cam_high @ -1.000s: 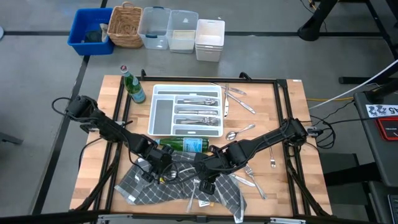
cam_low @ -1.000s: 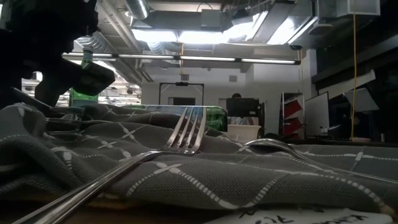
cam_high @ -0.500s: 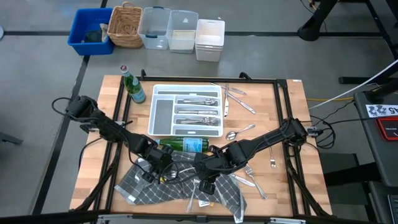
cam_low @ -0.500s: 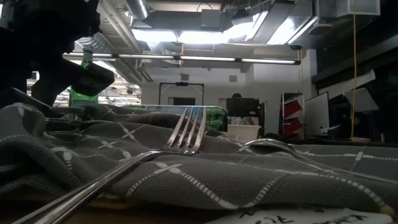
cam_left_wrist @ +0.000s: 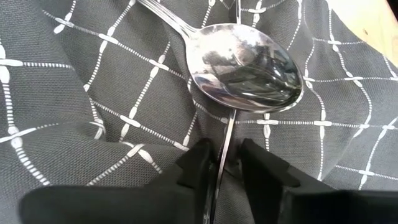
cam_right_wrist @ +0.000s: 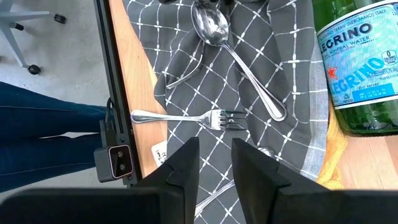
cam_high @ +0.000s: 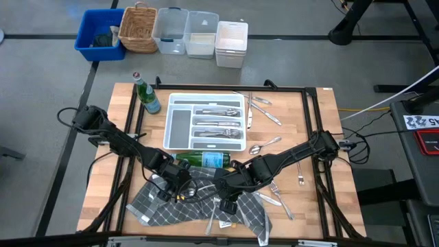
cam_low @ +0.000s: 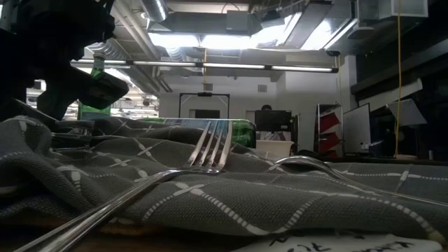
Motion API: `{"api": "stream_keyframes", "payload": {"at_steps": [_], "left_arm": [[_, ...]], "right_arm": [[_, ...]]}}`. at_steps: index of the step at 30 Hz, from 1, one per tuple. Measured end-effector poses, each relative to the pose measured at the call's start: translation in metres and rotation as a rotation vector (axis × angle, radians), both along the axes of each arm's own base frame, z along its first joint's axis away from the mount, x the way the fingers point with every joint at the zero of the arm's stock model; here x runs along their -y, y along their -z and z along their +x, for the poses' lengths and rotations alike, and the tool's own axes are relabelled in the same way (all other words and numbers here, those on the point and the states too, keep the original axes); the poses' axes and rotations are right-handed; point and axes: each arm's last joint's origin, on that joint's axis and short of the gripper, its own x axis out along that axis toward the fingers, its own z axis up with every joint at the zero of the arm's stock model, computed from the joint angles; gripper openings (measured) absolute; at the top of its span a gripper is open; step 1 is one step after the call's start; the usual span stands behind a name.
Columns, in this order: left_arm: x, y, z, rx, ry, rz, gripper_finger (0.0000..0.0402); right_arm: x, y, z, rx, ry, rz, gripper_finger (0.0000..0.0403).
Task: Sort silverware
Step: Put the silver fork into the silverware tray
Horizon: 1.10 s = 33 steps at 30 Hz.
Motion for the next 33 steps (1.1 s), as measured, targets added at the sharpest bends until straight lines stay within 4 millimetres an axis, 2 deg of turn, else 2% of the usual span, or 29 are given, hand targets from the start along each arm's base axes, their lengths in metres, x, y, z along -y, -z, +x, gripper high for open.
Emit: {"api": "stream_keyframes", "payload": {"at_steps": [6,13,23,33], "left_arm": [[0.000,0.000,0.000,-0.004,-0.010,-0.005,0.0122],[0.004,-0.011,0.007,0.037,0.007,-0.016,0.0125],[0.000,-0.006,0.000,-0.033,0.033,0.029,0.0125],[0.000,-0.006,0.000,-0.028,0.026,0.023,0.0069]], "right_arm": [[0.000,0.000,0.000,0.000,0.000,0.000,0.0097],[0.000,0.000,0.000,0.000,0.000,0.000,0.0097],[0.000,0.000,0.000,0.000,0.000,0.000,0.0097],[0.000,0.000,0.000,0.000,0.000,0.000,0.0097]]}}
